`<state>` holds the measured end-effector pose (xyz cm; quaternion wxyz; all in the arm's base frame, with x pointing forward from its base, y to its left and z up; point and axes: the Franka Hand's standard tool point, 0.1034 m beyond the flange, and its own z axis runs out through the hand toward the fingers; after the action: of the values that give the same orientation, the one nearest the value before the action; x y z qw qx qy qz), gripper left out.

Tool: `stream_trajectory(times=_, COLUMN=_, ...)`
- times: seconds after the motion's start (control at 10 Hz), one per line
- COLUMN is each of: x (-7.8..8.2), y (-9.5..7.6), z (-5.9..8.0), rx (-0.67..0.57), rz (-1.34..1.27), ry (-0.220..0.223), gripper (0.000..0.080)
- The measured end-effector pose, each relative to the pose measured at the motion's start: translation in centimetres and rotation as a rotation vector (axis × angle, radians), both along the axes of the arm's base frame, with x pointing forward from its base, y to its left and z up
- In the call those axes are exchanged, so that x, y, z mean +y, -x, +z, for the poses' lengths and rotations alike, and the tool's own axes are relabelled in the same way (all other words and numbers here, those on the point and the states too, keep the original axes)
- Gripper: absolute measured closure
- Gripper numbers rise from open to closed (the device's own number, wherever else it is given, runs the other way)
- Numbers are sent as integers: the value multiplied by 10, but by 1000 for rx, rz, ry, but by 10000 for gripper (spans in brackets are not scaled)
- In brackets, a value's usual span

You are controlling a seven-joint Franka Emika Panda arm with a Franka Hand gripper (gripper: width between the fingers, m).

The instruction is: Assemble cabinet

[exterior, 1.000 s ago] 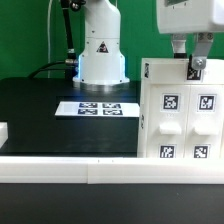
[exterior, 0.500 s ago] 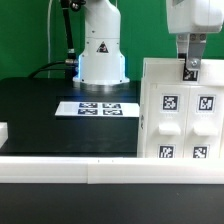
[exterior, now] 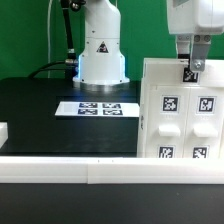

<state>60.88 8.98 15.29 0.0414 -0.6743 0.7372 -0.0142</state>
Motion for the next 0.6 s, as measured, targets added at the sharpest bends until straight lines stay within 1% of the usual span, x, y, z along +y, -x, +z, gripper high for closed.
stream_trajectory(times=0.6, x=2, y=0, z=0, rx=0, rz=13, ry=1, gripper=2)
